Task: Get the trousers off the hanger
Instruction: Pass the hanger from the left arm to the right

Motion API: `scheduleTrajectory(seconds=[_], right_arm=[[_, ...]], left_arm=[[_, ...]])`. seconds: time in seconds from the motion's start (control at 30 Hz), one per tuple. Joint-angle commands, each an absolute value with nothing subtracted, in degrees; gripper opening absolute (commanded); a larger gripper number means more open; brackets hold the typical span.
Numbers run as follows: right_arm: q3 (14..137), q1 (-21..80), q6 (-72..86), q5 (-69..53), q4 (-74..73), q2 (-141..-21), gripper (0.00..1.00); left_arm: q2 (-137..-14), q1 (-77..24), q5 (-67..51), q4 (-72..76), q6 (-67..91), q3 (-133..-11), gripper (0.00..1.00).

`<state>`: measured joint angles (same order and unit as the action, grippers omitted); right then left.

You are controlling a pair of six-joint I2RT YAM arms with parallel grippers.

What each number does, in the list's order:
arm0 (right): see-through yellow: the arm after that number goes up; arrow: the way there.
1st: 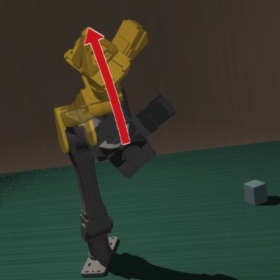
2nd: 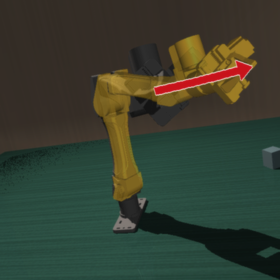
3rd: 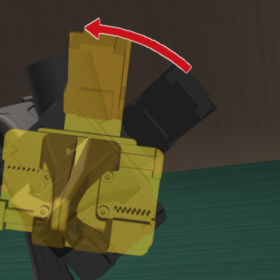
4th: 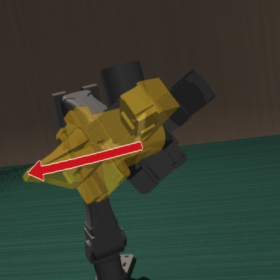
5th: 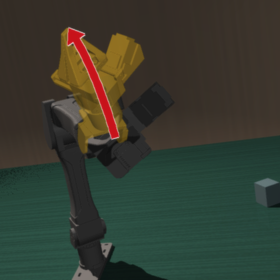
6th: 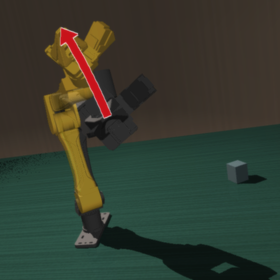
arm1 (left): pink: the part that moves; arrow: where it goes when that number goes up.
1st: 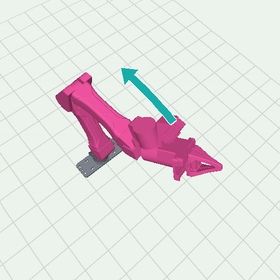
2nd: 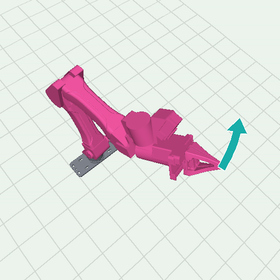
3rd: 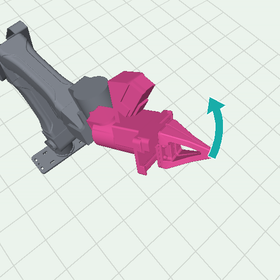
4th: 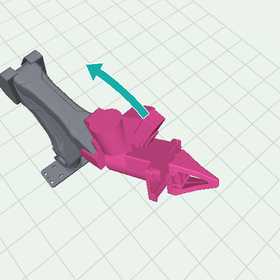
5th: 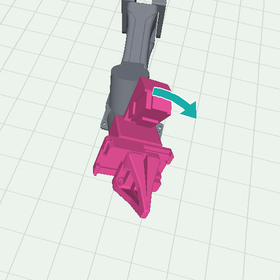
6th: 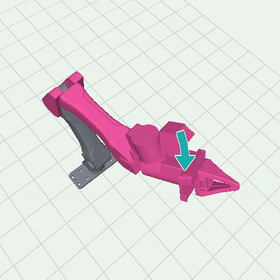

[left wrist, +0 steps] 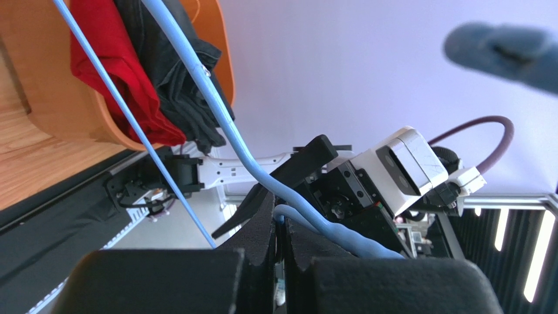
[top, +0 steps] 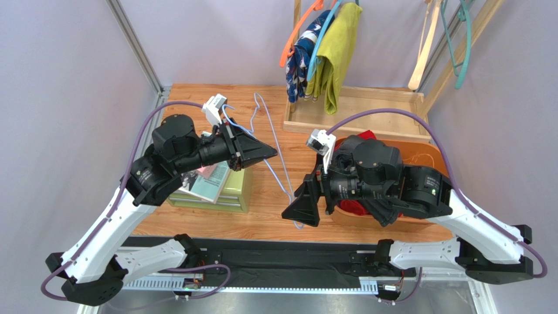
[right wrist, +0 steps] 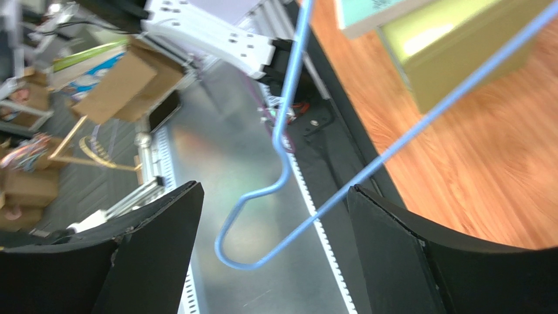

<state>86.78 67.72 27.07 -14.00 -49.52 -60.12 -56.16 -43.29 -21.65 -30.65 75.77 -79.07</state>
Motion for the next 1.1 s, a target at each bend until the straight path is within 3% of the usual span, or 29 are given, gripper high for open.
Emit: scheduleTrajectory(seconds=[0.0,0.27,0.3,0.47,0.5,0.6,0.7,0.83,0.87,0.97,1.07], right_arm=[[88.6,70.49,25.84,-0.72,-52.82,-60.47,0.85],[87.54,72.16,27.51,-2.98,-47.38,-63.28,0.6],[87.54,72.51,28.03,-3.6,-46.76,-63.46,0.5],[86.22,72.95,29.7,-4.83,-44.74,-64.34,0.3],[86.05,72.86,30.49,-4.92,-44.82,-64.42,0.18],[85.78,72.86,34.09,-5.1,-44.56,-64.16,0.0],[84.38,72.86,38.57,-5.28,-42.9,-62.5,0.0],[81.92,72.69,44.03,-3.17,-40.52,-59.42,0.0],[81.83,72.51,45.6,-2.99,-40.43,-58.98,0.0],[81.3,71.98,47.89,-3.6,-39.99,-58.36,0.0],[79.81,71.98,49.83,-2.12,-40.16,-57.22,0.0]], left_arm=[[-55.72,-42.98,-18.55,-32.96,74.0,-80.6,0.0],[-57.65,-42.8,-19.86,-33.13,74.09,-81.39,0.0],[-57.83,-42.8,-19.86,-33.13,74.0,-81.39,0.0],[-58.27,-42.8,-19.68,-32.78,73.83,-81.91,0.0],[-58.45,-42.72,-20.04,-32.7,73.83,-82.35,0.0],[-58.8,-42.71,-21.27,-30.86,73.74,-82.18,0.0],[-57.92,-42.63,-22.15,-27.79,74.18,-80.17,0.01],[-55.9,-41.93,-23.55,-23.04,75.23,-76.65,0.25],[-55.64,-41.84,-23.9,-22.33,75.84,-76.12,0.36],[-54.67,-41.48,-24.87,-20.39,75.59,-75.41,0.51],[-53.35,-41.48,-25.05,-20.22,75.06,-75.5,0.59]])
